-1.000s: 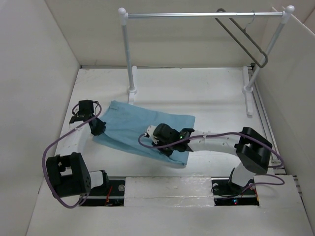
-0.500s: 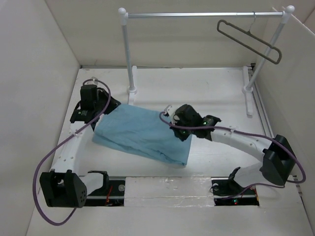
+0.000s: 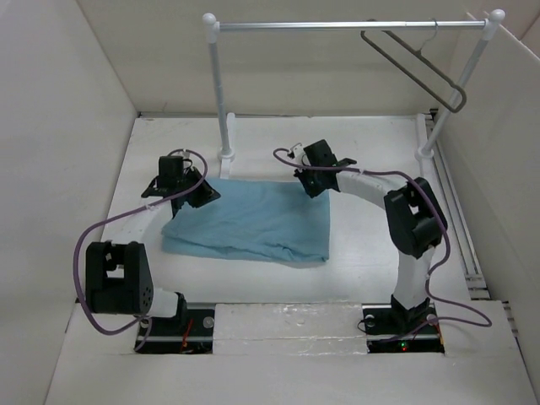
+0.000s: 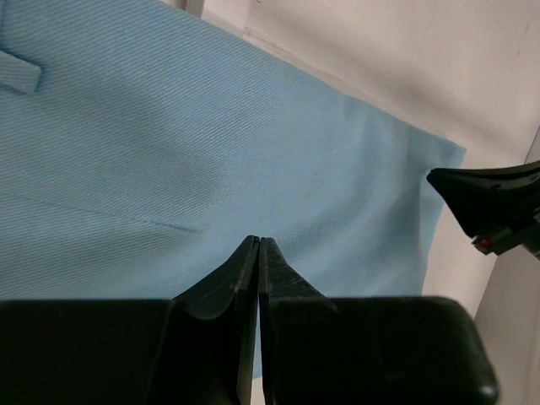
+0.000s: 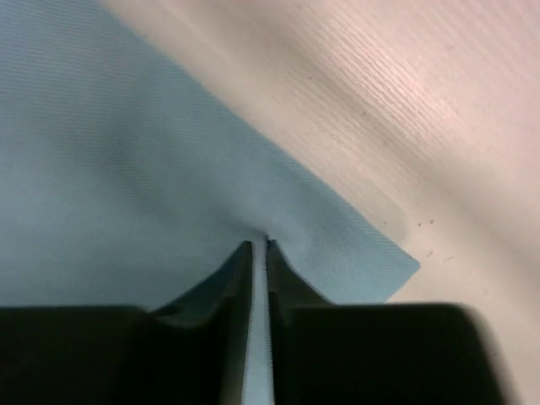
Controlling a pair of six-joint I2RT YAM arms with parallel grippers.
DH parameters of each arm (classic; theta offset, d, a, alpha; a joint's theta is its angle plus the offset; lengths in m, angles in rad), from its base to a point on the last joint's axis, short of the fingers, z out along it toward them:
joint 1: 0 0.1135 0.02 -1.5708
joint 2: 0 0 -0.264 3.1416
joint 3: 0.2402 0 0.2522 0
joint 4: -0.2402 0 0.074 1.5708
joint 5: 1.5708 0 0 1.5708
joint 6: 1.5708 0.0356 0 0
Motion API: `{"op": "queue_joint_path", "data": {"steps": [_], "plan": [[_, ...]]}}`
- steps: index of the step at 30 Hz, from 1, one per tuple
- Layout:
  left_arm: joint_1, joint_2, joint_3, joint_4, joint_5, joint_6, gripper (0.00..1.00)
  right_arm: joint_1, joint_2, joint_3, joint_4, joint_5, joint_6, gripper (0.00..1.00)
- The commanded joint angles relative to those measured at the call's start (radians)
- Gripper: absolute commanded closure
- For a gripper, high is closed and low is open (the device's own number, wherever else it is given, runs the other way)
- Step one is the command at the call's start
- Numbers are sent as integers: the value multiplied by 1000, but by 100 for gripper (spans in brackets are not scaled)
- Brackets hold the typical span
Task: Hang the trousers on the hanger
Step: Fold the trousers, then grab a hanger with the right arm
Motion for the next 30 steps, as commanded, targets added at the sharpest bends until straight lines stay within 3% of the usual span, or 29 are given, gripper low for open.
{"op": "queue_joint_path", "data": {"steps": [1,4,6,7,9,11,12,13,16,17,18,20,21,23,27,30], "plan": [[3,-103,49,-23,-41,43,100,24,-130,48,-25,-62,-53,77],[-15,-172,99,-23,-15,49,100,33,-297,49,-74,-174,-56,48],[-102,-171,158,-28,-36,55,100,18,-370,95,-123,-193,-67,48],[-145,-165,228,-26,-58,61,100,4,-420,173,-137,-185,-87,70],[-232,-100,326,-49,-152,113,100,-85,-450,273,-175,-194,-107,95],[-366,-9,473,-75,-237,162,100,-175,-468,403,-168,-228,-113,100],[-459,54,612,-95,-304,206,100,-320,-468,476,-151,-289,-119,100],[-460,55,613,-103,-305,207,100,-321,-464,514,-151,-290,-119,100],[-548,148,726,-127,-325,224,100,-502,-435,627,-179,-311,-117,100],[-563,176,740,-135,-326,222,100,-540,-409,694,-209,-328,-117,93],[-563,180,741,-133,-316,213,100,-603,-404,713,-216,-332,-116,66],[-543,179,695,-88,-244,153,100,-651,-395,752,-244,-297,-116,38],[-523,174,663,-62,-122,135,100,-676,-393,755,-247,-290,-101,22],[-508,148,575,15,-15,122,100,-755,-379,766,-255,-349,-88,17],[-573,105,550,-38,-115,187,100,-854,-283,814,-273,-395,-58,11],[-583,90,501,-32,-77,178,77,-887,-234,851,-282,-426,-56,8]]}}
